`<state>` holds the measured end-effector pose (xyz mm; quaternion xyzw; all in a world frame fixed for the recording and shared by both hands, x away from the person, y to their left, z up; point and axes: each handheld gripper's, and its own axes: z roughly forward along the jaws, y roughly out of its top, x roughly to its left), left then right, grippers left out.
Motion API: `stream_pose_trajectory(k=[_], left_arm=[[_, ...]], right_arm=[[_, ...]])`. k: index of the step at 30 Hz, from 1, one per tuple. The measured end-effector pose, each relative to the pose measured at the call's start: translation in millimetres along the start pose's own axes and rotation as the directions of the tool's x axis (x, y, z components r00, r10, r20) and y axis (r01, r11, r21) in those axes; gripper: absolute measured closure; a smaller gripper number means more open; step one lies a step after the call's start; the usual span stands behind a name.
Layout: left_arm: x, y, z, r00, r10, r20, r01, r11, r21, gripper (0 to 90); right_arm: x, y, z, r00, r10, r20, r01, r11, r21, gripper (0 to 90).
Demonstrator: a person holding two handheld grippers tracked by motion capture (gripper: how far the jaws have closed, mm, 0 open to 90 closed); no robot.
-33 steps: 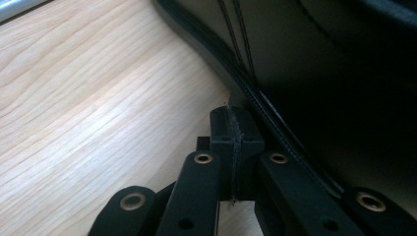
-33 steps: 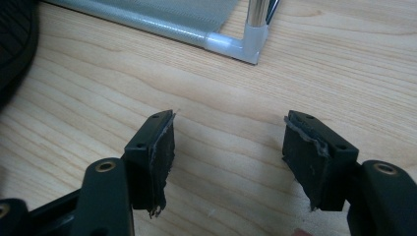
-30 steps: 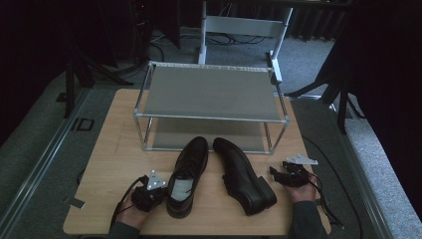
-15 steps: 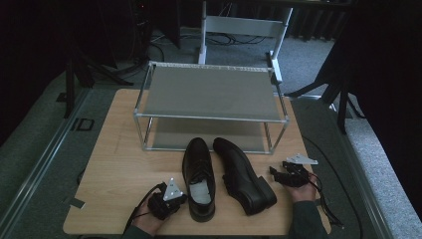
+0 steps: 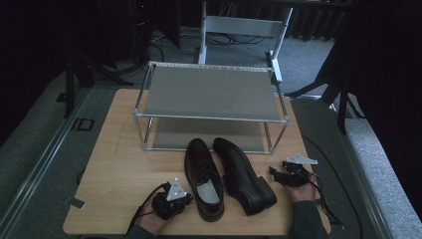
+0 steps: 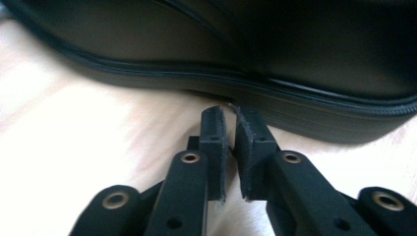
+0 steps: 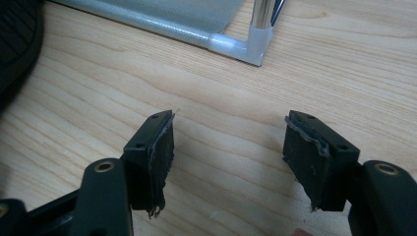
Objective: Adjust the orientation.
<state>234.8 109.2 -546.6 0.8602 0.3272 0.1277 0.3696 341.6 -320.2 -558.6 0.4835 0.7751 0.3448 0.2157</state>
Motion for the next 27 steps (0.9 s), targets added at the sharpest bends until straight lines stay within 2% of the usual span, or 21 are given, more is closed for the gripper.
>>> stream_pose_trajectory(k=[2,3,5,6,8,10,15,17,24,25,27], left_arm=[[6.8,1.7,-8.7,0.9988,-0.034,-0.035,0.033,0.9989,-0.034,77.0],[11.5,3.8,-14.2,0.9965,-0.063,-0.055,0.06,0.9967,-0.054,74.3],[17.1,8.2,-22.9,0.9929,-0.097,-0.068,0.091,0.992,-0.087,69.3],[19.5,12.0,-28.9,0.9902,-0.114,-0.081,0.104,0.9878,-0.116,66.9],[21.7,19.1,-36.3,0.9882,-0.124,-0.09,0.11,0.9836,-0.143,62.7],[21.7,30.9,-43.3,0.9874,-0.127,-0.094,0.109,0.9777,-0.18,58.8],[16.8,53.9,-46.2,0.9913,-0.09,-0.096,0.069,0.9779,-0.197,50.2],[15.3,60.3,-44.9,0.9932,-0.086,-0.078,0.069,0.9766,-0.204,49.6],[10.5,66.1,-35.5,0.9966,-0.065,-0.051,0.055,0.9831,-0.174,49.5],[9.7,65.7,-34.1,0.997,-0.063,-0.045,0.055,0.9834,-0.173,49.5],[8.1,64.9,-32.0,0.9978,-0.055,-0.037,0.049,0.9855,-0.163,49.5]], right_arm=[[-0.2,-0.1,-0.2,1.0,0.003,-0.002,-0.003,1.0,0.0,35.5],[-0.2,-0.2,-0.3,1.0,0.006,-0.003,-0.006,1.0,-0.001,35.5],[-0.4,-0.8,-1.2,0.9998,0.019,-0.009,-0.019,1.0,-0.003,35.6],[-0.4,-1.2,-1.7,0.9997,0.021,-0.013,-0.021,1.0,-0.004,35.9],[-0.5,-0.9,-3.8,0.9997,0.022,-0.01,-0.022,1.0,0.007,39.3],[-0.4,0.2,-5.8,0.9993,0.03,-0.022,-0.03,0.999,0.016,40.5],[12.0,10.3,-24.5,0.9998,0.0,-0.021,-0.001,1.0,-0.029,40.9],[19.6,14.1,-34.0,0.9994,-0.024,-0.023,0.023,0.999,-0.047,40.6],[54.8,21.7,-67.1,0.9915,-0.105,-0.077,0.096,0.989,-0.111,40.9],[60.2,22.7,-71.5,0.9895,-0.119,-0.082,0.109,0.986,-0.122,43.2],[70.9,24.7,-79.6,0.9877,-0.15,-0.046,0.143,0.981,-0.131,42.2]])
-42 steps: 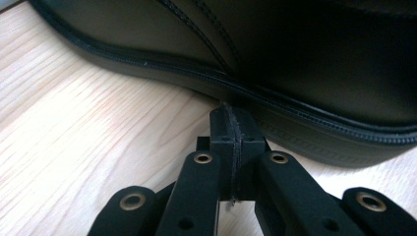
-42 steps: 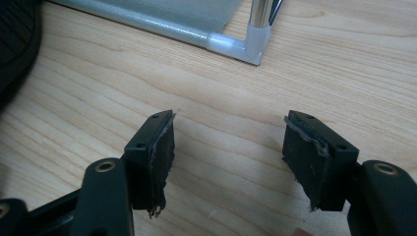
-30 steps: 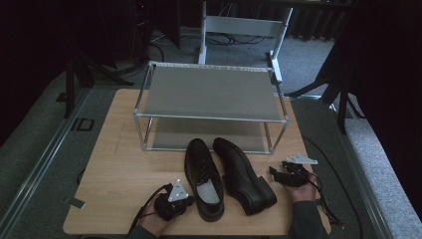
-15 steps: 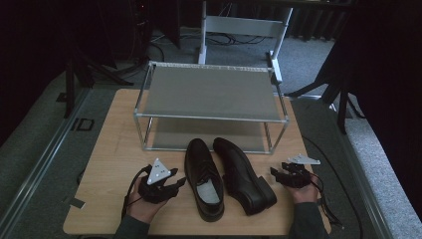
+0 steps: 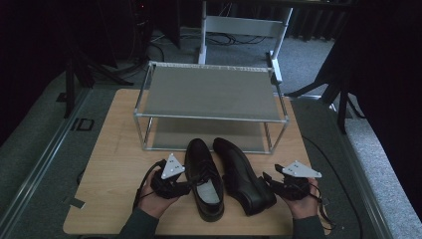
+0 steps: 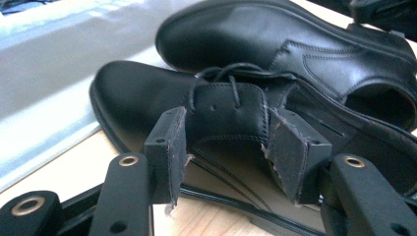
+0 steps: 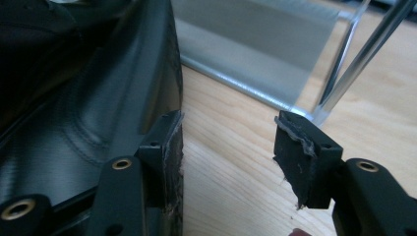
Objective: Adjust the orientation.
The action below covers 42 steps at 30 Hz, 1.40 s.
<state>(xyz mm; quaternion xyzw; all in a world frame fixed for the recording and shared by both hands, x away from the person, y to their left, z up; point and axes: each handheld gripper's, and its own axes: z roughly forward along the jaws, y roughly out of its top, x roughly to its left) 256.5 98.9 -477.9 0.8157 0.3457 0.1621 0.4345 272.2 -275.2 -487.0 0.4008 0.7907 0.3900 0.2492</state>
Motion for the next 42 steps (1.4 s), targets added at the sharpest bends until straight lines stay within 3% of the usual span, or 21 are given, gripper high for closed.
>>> stream_pose_trajectory(k=[5,9,12,19,22,24,26,29,34,39,42], left_arm=[[-2.1,-4.2,4.5,0.9999,-0.001,0.013,0.001,0.9999,0.014,49.6],[-2.6,-7.5,6.5,0.9998,-0.009,0.019,0.009,0.9999,0.011,49.7],[-2.0,-9.3,7.8,0.9994,-0.024,0.025,0.024,0.9997,-0.004,50.7],[-0.1,-14.3,10.2,0.9974,-0.04,0.061,0.04,0.9992,-0.005,50.7],[1.9,-15.9,11.1,0.9951,-0.06,0.078,0.061,0.9981,-0.01,50.4],[2.2,-16.3,11.3,0.9948,-0.06,0.082,0.061,0.9981,-0.008,50.4],[1.6,-16.3,11.5,0.9953,-0.058,0.077,0.059,0.9982,-0.008,50.3],[-0.3,-16.1,11.5,0.9968,-0.047,0.064,0.047,0.9988,-0.009,50.2],[-0.7,-16.1,12.1,0.9966,-0.047,0.067,0.047,0.9989,-0.006,50.2],[-0.3,-16.1,12.1,0.9963,-0.05,0.07,0.051,0.9987,-0.005,50.2],[-0.4,-16.1,12.3,0.9963,-0.051,0.07,0.051,0.9987,-0.003,50.2]], right_arm=[[19.6,10.2,-15.9,0.9975,-0.033,-0.062,0.03,0.998,-0.05,40.6],[39.4,12.7,-20.6,0.9914,-0.074,-0.107,0.069,0.996,-0.053,38.8],[52.7,11.3,-19.9,0.9824,-0.092,-0.163,0.085,0.995,-0.05,38.9],[66.7,5.2,-6.8,0.9687,-0.109,-0.223,0.108,0.994,-0.016,37.4],[68.9,2.1,-0.9,0.9709,-0.121,-0.207,0.123,0.992,-0.002,35.1],[68.7,2.0,-0.6,0.9734,-0.125,-0.192,0.128,0.992,0.002,32.2],[68.9,-0.2,1.1,0.9733,-0.164,-0.161,0.167,0.986,0.005,30.5],[67.2,-1.2,0.7,0.9723,-0.167,-0.163,0.169,0.986,-0.001,31.7],[62.2,0.4,1.5,0.9728,-0.213,-0.091,0.215,0.977,0.011,31.7],[43.9,3.7,4.6,0.9841,-0.173,-0.039,0.175,0.984,0.034,32.5],[27.1,5.6,9.3,0.9888,-0.149,-0.008,0.149,0.986,0.07,38.8]])
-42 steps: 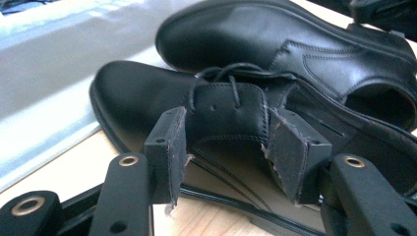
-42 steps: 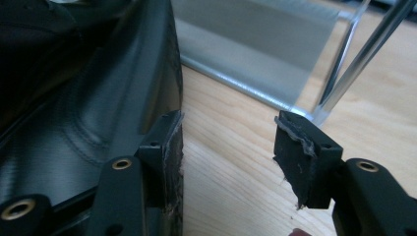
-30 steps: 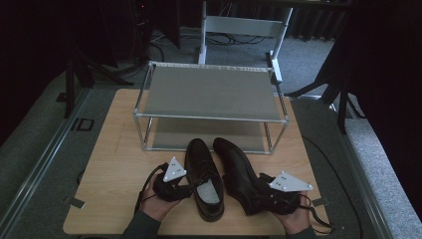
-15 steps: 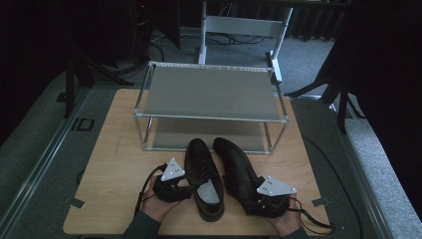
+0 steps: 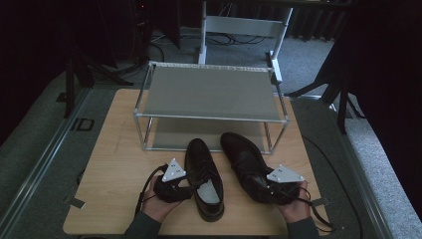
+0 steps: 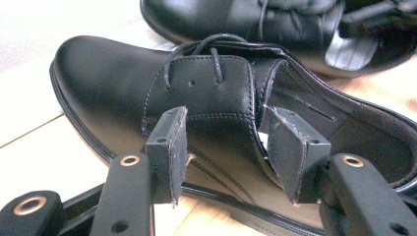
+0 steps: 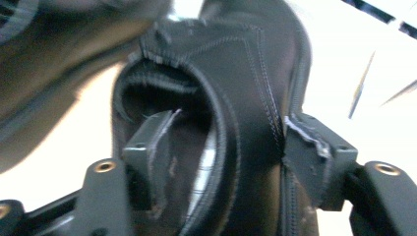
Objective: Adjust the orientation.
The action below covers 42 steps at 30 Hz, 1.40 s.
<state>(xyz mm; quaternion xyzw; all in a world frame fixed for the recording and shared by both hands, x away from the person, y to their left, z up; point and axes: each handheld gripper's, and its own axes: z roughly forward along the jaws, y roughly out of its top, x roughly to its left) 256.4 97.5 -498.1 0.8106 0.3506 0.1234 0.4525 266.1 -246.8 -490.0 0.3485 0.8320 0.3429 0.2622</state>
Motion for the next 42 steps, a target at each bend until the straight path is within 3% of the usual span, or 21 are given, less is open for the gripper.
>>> stream_pose_trajectory(k=[4,7,10,17,19,21,26,30,37,42], left_arm=[[-4.3,1.4,3.6,0.9997,0.023,-0.003,-0.023,0.9995,0.024,51.2],[-5.8,0.8,7.4,0.9998,0.019,0.003,-0.019,0.9995,0.027,51.3],[-5.6,1.1,8.1,0.9999,0.008,0.007,-0.008,0.9996,0.028,52.4],[-5.8,0.6,14.9,0.9994,-0.021,0.029,0.02,0.9997,0.016,57.6],[-6.2,0.0,15.4,0.9991,-0.03,0.029,0.03,0.9995,0.009,58.2],[-6.1,0.1,15.8,0.999,-0.033,0.03,0.033,0.9994,0.006,58.7],[-5.1,0.6,17.0,0.9976,-0.055,0.041,0.055,0.9985,-0.004,61.7],[-7.4,2.0,22.3,0.9947,-0.07,0.074,0.071,0.9974,-0.012,62.5],[-14.5,9.0,31.5,0.9905,-0.091,0.103,0.095,0.9947,-0.04,62.6],[-15.6,9.6,32.7,0.9876,-0.11,0.112,0.117,0.9919,-0.05,62.1]], right_arm=[[-27.9,-2.7,2.0,0.9949,0.097,-0.028,-0.097,0.995,0.001,55.6],[-45.1,-7.5,2.5,0.9858,0.162,-0.046,-0.162,0.987,-0.003,65.6],[-58.5,-12.3,4.8,0.9745,0.211,-0.077,-0.212,0.977,-0.007,69.8],[-76.0,-19.7,11.9,0.9339,0.305,-0.186,-0.311,0.95,-0.001,72.3],[-75.8,-18.4,13.2,0.9294,0.307,-0.205,-0.315,0.949,-0.005,72.6],[-74.9,-17.2,13.2,0.9325,0.302,-0.198,-0.308,0.951,0.0,72.8],[-74.9,-17.8,13.3,0.9235,0.326,-0.203,-0.332,0.943,0.002,72.9],[-74.0,-17.8,13.6,0.9177,0.337,-0.21,-0.344,0.939,0.003,72.9],[-68.6,-14.9,10.0,0.9177,0.323,-0.232,-0.331,0.943,0.001,71.6],[-61.1,-18.9,18.8,0.8919,0.34,-0.298,-0.332,0.94,0.079,71.1]])
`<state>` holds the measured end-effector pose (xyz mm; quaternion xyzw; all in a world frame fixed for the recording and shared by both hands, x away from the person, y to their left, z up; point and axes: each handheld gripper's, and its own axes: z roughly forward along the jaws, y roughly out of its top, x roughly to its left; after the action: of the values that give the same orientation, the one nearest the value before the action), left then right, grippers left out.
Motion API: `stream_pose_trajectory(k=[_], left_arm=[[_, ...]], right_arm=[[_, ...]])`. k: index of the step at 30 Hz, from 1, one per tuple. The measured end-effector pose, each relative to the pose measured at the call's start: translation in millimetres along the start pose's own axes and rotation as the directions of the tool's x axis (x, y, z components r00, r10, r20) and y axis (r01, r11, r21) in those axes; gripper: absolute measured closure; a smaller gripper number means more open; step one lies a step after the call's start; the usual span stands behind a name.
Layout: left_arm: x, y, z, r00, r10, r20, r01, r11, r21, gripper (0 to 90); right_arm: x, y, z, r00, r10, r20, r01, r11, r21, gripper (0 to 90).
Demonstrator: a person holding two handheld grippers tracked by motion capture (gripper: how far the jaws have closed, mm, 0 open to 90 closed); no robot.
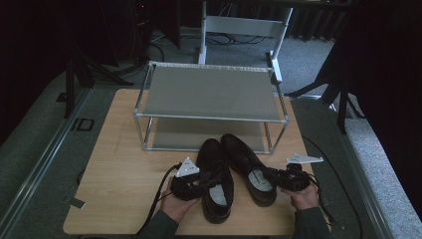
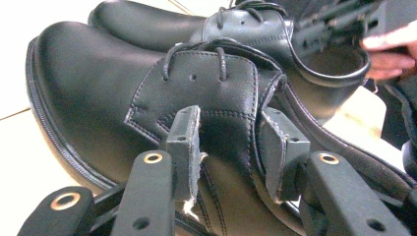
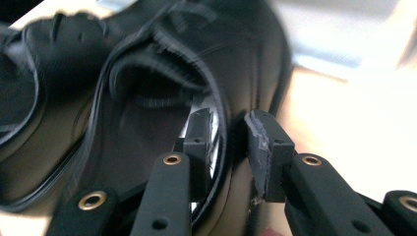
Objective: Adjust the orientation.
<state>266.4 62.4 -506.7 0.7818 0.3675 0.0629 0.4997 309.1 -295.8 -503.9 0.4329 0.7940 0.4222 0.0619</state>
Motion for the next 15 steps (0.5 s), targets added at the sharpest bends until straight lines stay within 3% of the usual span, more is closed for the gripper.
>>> stream_pose_trajectory(k=[5,8,15], left_arm=[[9.7,-8.2,-8.5,0.9999,-0.015,-0.003,0.015,0.9999,-0.008,60.0],[11.0,-7.8,-9.7,0.9992,-0.032,-0.025,0.032,0.9995,0.008,52.3],[5.8,-7.7,-39.2,0.9955,0.02,-0.093,-0.023,0.9993,-0.029,44.7]], right_arm=[[-5.3,-7.4,2.1,0.9987,0.04,-0.031,-0.041,0.999,-0.026,70.4],[-5.0,-7.8,1.7,0.999,0.038,-0.023,-0.039,0.999,-0.029,69.6],[0.5,-6.8,0.5,0.9998,-0.001,0.021,0.002,1.0,-0.018,73.9]])
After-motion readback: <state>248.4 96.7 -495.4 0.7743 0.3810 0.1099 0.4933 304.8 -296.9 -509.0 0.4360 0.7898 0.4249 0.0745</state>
